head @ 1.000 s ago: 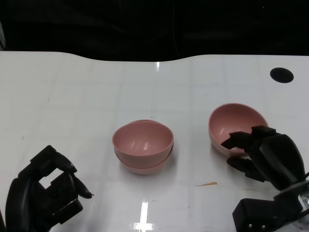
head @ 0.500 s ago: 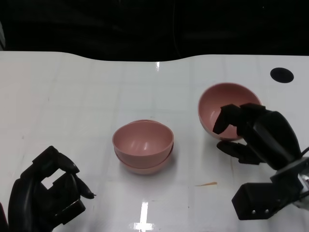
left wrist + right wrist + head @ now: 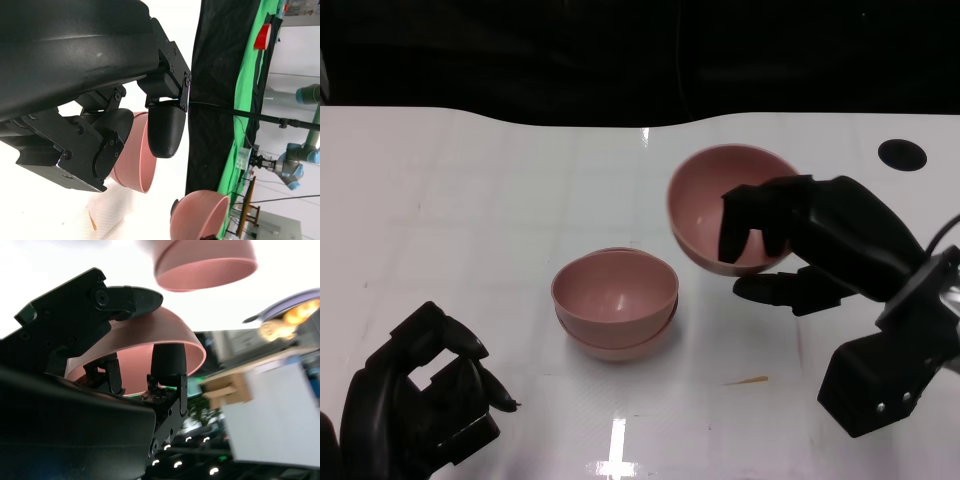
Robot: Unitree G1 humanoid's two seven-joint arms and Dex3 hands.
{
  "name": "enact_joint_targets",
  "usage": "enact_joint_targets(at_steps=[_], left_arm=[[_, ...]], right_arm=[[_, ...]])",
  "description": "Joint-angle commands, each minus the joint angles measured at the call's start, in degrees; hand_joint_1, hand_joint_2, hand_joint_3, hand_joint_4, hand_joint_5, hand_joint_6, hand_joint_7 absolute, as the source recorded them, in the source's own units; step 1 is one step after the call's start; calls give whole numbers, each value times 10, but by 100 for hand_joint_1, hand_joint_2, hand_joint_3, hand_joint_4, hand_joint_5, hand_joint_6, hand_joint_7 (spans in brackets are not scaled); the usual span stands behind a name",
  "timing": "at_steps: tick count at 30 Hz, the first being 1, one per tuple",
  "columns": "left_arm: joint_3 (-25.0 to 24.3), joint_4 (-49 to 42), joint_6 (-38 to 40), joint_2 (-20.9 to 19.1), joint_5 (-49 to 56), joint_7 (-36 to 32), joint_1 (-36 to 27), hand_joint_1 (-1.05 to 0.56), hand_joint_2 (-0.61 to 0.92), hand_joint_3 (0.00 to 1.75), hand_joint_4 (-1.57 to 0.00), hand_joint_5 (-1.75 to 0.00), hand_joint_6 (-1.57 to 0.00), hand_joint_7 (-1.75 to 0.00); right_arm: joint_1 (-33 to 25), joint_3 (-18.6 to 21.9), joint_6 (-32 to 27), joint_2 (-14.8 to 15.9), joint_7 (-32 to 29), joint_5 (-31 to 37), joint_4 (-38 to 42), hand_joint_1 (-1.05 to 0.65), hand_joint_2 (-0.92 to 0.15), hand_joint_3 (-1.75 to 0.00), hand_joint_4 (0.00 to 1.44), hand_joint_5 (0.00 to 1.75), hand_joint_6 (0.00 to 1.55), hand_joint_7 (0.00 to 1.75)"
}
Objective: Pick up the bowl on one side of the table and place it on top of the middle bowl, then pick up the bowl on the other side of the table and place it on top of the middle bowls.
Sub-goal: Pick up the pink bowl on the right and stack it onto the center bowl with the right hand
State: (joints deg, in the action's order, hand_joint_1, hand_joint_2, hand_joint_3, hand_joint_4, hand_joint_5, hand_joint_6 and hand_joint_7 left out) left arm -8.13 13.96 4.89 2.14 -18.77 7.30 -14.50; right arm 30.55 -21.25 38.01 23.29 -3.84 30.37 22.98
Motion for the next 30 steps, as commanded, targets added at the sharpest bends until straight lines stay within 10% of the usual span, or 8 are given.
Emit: enact_joint_targets(at_steps=[1, 11, 30], left_arm=[[-1, -4, -12, 2, 0, 0, -2, 8, 53, 148, -80, -175, -66, -175], [5, -4, -13, 16, 14, -12, -2, 8, 53, 147, -78, -175, -65, -175], [9, -1, -15, 34, 24, -26, -5, 7, 53, 146, -80, -175, -67, -175]], right_arm=[[28, 6, 9, -8, 47, -32, -28, -14, -63, -89, 83, 175, 67, 169], [81, -2, 59, -90, 89, -68, 22, -22, -44, -126, 93, 174, 78, 163], [124, -15, 92, -147, 85, -34, 169, -14, -43, -130, 89, 175, 70, 175]])
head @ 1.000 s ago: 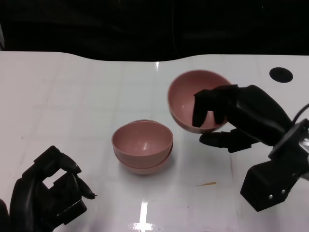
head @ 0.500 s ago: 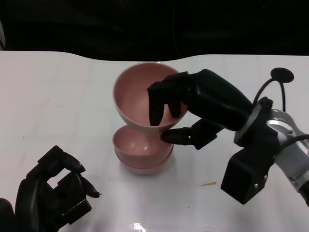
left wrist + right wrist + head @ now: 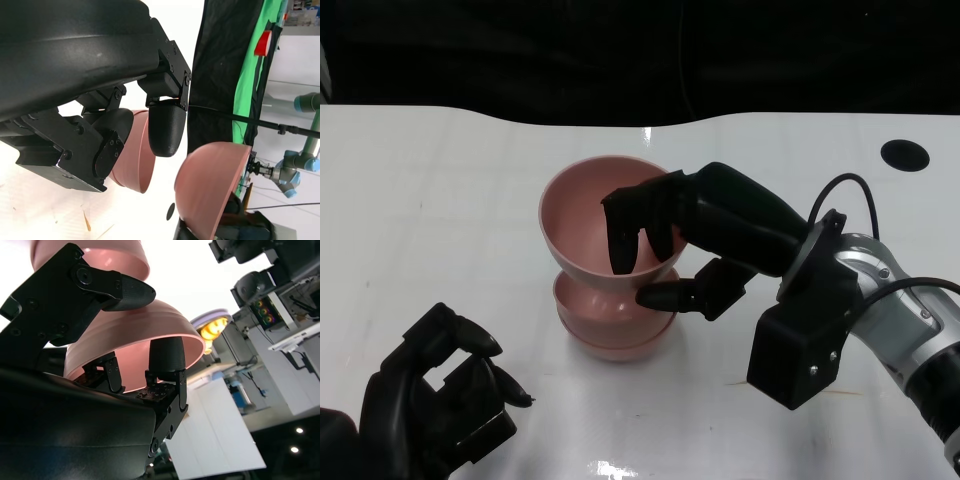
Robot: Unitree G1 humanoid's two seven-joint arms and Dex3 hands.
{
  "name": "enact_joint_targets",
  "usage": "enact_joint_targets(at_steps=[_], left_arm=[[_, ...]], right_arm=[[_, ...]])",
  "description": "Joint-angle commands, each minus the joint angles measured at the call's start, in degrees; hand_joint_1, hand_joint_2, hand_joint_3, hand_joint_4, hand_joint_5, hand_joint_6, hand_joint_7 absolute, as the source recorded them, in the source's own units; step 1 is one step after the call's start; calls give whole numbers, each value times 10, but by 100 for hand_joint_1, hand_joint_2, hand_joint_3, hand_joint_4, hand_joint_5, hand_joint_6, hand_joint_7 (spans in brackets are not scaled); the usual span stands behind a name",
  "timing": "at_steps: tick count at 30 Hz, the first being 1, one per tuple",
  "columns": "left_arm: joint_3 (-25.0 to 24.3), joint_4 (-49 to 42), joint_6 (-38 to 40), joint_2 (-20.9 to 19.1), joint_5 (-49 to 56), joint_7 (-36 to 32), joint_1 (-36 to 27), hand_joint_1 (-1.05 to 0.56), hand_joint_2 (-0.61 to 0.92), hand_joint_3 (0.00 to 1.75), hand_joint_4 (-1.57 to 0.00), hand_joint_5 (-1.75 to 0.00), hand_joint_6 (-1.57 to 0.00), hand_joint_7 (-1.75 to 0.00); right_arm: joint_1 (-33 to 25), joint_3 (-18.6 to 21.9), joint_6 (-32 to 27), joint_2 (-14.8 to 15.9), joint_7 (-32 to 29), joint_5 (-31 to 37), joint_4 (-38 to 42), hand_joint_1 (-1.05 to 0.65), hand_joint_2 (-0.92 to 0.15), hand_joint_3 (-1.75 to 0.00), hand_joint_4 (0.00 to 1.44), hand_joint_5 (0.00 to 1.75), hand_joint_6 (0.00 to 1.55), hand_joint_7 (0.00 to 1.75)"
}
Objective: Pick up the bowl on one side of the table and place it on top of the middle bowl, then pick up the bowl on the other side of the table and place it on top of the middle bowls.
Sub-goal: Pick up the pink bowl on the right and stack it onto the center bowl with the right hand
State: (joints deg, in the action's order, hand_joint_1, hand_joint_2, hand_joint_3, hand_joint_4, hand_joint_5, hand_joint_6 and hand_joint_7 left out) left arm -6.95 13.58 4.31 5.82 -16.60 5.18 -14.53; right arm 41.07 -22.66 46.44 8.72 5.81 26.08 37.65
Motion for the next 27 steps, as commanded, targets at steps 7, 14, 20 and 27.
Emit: enact_joint_targets(at_steps=[7, 14, 20, 27], left_arm=[[-3, -6, -23, -6, 4, 1, -4, 5, 52, 145, -80, -175, -67, -175], [0, -3, -20, -5, 2, 2, -9, 7, 53, 145, -78, -175, -64, -175], [4, 7, -11, -4, 1, -3, -12, 8, 55, 144, -78, -175, -63, -175], [6, 9, -10, 0, 4, -11, -11, 8, 55, 143, -79, -175, -64, -175]], right_arm=[[52, -7, 14, -15, -54, 46, 120, -12, -47, -124, 86, 175, 67, 175], [89, -26, 9, -28, -101, 80, 199, -15, -59, -104, 85, 175, 66, 175], [99, -37, 5, -41, -117, 91, 230, -16, -61, -99, 85, 175, 66, 175], [99, -52, 0, -59, -123, 100, 245, -21, -67, -86, 84, 175, 66, 175]])
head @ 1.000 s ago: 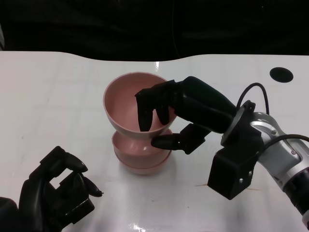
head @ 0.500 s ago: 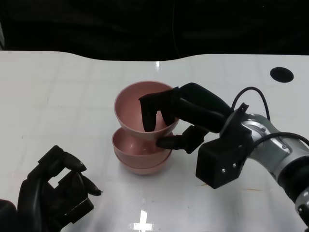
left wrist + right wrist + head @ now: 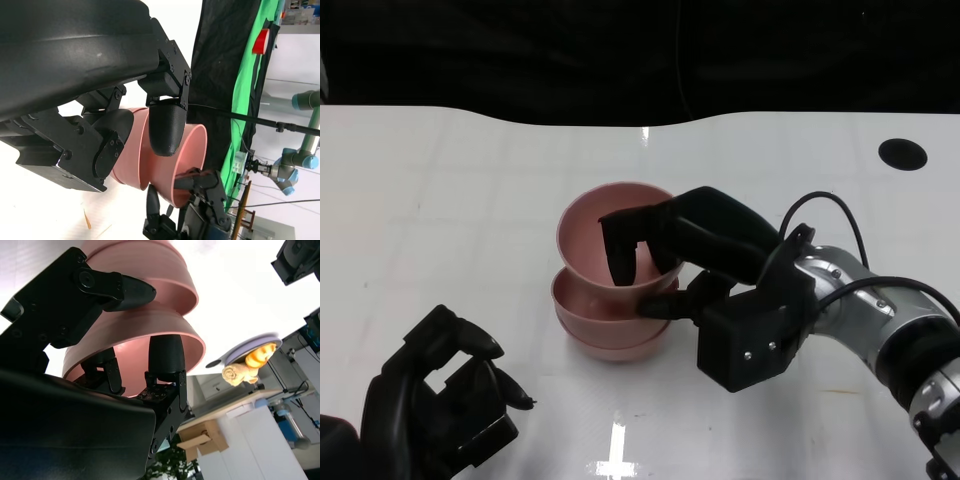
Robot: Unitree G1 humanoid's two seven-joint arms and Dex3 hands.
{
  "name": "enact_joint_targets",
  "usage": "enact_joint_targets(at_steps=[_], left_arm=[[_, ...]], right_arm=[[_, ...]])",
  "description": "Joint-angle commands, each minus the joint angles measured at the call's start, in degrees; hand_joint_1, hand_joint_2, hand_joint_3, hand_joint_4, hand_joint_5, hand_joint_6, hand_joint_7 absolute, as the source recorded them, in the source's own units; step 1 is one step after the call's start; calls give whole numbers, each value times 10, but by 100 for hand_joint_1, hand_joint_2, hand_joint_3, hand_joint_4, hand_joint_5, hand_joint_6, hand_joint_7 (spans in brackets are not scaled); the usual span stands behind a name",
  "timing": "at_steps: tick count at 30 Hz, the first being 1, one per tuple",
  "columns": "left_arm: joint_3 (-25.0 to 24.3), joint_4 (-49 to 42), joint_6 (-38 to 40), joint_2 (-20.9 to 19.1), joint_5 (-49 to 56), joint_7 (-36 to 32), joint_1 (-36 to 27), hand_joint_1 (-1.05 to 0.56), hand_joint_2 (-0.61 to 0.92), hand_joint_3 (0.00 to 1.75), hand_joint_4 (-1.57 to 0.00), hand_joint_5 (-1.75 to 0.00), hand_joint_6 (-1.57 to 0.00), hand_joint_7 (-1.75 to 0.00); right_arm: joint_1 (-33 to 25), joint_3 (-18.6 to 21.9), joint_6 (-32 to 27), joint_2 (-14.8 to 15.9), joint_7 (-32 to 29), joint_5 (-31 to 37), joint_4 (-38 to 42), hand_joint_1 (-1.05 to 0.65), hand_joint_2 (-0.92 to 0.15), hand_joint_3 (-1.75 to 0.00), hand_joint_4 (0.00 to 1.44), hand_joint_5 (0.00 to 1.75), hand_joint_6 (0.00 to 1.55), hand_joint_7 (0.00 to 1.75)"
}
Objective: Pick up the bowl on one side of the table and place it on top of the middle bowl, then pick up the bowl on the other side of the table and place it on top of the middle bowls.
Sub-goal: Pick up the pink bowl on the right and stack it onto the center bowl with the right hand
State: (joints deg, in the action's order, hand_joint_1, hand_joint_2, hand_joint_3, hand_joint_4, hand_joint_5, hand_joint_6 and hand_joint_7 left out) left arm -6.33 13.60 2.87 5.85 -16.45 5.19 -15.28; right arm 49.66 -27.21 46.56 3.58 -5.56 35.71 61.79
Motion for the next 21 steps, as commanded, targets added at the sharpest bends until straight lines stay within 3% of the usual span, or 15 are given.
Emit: enact_joint_targets(at_steps=[1, 21], left_arm=[[0, 9, 6, 0, 2, -12, -3, 8, 55, 142, -79, -175, -64, -175], [7, 9, 0, 2, 11, -19, -4, 7, 54, 143, -80, -175, -65, -175]], right_arm=[[13, -8, -1, -9, -9, 5, 4, -23, -67, -87, 84, 175, 67, 175], [0, -39, -2, -20, -24, 18, -1, -16, -65, -83, 86, 175, 67, 175]])
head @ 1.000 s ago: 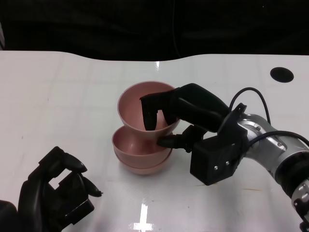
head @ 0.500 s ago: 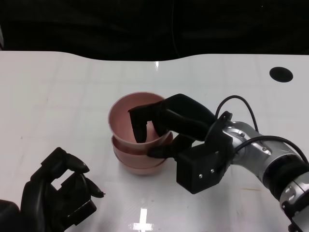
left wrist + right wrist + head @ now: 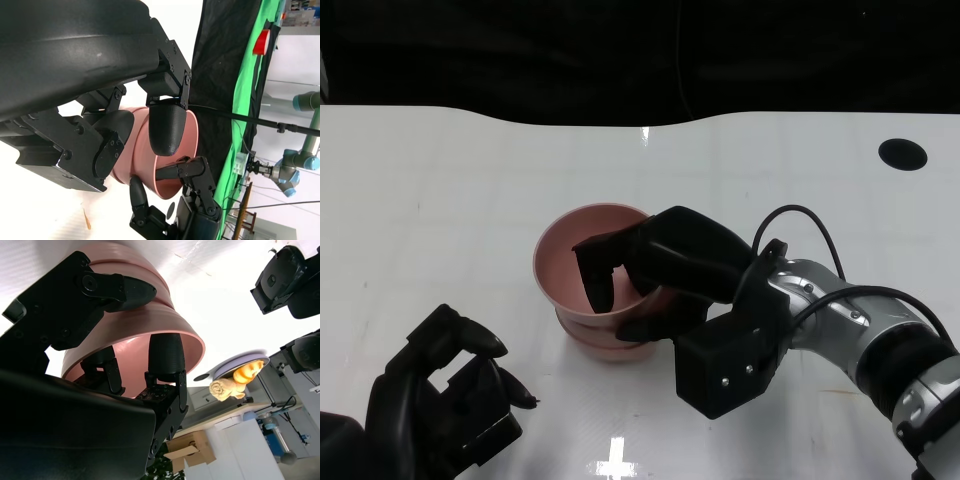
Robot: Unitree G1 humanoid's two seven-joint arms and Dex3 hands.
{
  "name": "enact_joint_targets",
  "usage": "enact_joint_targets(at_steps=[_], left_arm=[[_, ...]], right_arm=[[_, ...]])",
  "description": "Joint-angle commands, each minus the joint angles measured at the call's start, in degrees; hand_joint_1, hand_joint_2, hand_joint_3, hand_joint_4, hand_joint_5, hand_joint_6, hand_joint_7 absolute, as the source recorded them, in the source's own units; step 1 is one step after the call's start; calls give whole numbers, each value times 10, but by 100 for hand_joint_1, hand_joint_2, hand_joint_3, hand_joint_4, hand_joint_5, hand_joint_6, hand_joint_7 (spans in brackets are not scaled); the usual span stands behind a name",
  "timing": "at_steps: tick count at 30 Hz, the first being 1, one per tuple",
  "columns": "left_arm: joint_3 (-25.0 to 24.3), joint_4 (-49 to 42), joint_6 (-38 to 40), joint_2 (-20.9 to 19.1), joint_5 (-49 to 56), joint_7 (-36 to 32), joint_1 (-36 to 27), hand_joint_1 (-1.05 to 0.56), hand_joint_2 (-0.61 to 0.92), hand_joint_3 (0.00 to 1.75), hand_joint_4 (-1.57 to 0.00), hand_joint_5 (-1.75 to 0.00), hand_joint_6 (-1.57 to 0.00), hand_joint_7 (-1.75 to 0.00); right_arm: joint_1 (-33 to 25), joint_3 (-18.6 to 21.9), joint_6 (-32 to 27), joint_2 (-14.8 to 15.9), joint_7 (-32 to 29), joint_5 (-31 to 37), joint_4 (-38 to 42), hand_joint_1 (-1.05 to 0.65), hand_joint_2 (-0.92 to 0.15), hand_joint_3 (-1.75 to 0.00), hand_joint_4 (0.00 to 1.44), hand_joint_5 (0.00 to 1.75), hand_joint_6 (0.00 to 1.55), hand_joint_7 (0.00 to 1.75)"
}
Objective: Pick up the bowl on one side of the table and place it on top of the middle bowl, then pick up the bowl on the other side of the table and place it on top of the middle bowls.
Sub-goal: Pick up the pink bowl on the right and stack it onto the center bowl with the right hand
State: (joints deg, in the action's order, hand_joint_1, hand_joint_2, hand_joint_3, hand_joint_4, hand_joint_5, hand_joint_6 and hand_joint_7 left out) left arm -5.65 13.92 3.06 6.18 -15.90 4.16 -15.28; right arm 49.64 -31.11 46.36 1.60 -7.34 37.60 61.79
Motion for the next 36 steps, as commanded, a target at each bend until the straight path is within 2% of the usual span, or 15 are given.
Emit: enact_joint_targets(at_steps=[1, 21, 36], left_arm=[[0, 7, 1, 0, 5, -10, -4, 7, 54, 143, -80, -175, -65, -175], [-4, 2, -1, -3, -1, -3, -4, 7, 55, 140, -79, -175, -64, -175], [-5, 3, -1, -2, -9, 0, -4, 8, 57, 140, -80, -175, -64, -175]], right_arm=[[0, -1, 0, 0, -5, -1, -1, -17, -66, -83, 86, 175, 67, 175], [20, 5, -8, 3, -14, -3, 38, -22, -73, -77, 83, 175, 66, 175], [19, -3, -19, -4, -36, 7, 57, -20, -75, -71, 85, 175, 67, 175]])
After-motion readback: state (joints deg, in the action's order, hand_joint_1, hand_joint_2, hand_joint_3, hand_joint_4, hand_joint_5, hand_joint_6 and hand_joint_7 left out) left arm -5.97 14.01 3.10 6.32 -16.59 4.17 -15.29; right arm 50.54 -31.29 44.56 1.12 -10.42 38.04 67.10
